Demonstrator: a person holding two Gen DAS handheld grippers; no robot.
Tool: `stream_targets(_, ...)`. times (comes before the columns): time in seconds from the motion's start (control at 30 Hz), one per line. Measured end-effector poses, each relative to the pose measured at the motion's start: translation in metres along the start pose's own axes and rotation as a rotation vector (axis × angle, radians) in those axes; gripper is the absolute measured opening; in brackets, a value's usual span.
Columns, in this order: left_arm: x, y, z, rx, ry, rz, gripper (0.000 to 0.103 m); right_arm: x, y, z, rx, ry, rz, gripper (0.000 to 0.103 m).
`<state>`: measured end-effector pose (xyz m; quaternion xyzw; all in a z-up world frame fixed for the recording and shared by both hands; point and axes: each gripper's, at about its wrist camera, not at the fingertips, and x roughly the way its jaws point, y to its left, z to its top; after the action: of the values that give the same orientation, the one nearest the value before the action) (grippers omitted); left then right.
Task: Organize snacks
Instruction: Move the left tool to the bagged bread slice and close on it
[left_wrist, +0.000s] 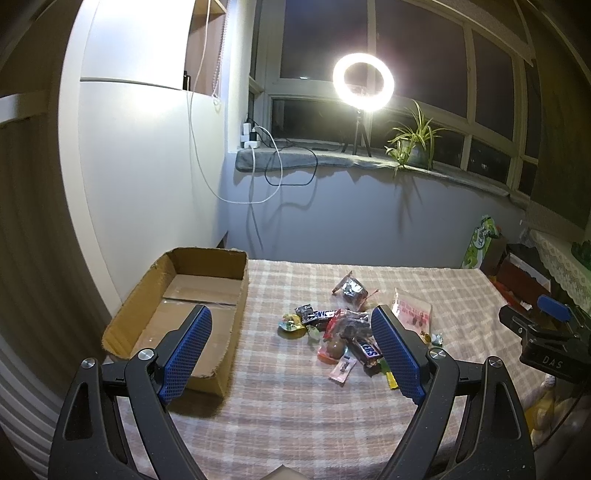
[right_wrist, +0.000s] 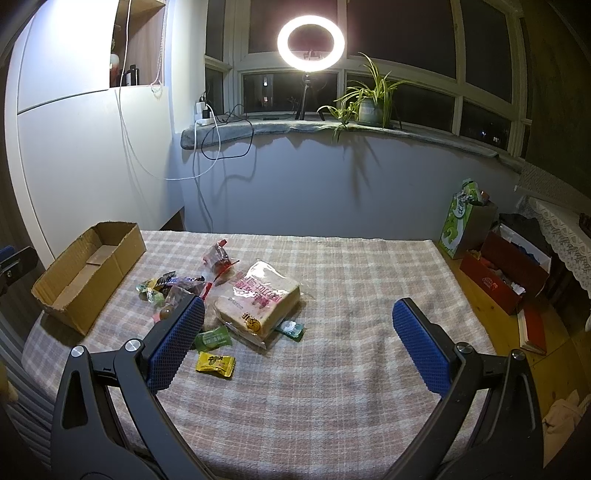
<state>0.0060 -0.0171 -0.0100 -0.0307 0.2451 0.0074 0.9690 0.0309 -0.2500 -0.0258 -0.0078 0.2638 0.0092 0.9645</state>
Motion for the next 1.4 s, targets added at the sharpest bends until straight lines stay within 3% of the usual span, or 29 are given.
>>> stream_targets(0.37, 0.021, -0.003, 0.001, 0.019, 0.049, -0.042, 0.089, 0.017, -0.001, -0.011, 0.015, 0.041, 0.013, 0.103)
stream_targets(0.6, 0.050, -0.015, 0.000, 0.044, 0.116, -0.128, 0.089, 0.035, -0.007, -0.012, 0.027, 0.088, 0.033, 0.103)
stream_targets(0.83, 0.084, -0.030, 0.009, 0.062, 0.184, -0.236, 0.087, 0.060, -0.017, -0.013, 0.079, 0.149, 0.136, 0.103)
stream_targets(1.13, 0.145, -0.045, 0.020, -0.037, 0.327, -0.406, 0.078, 0.103, -0.035, -0.010, 0.202, 0.254, 0.269, 0.103)
stream_targets(1.23, 0.168, -0.048, 0.018, -0.074, 0.386, -0.444, 0.065, 0.120, -0.041, -0.010, 0.259, 0.289, 0.314, 0.103)
stream_targets(1.4, 0.193, -0.063, 0.017, -0.061, 0.446, -0.473, 0.053, 0.159, -0.052, -0.017, 0.405, 0.390, 0.429, 0.088)
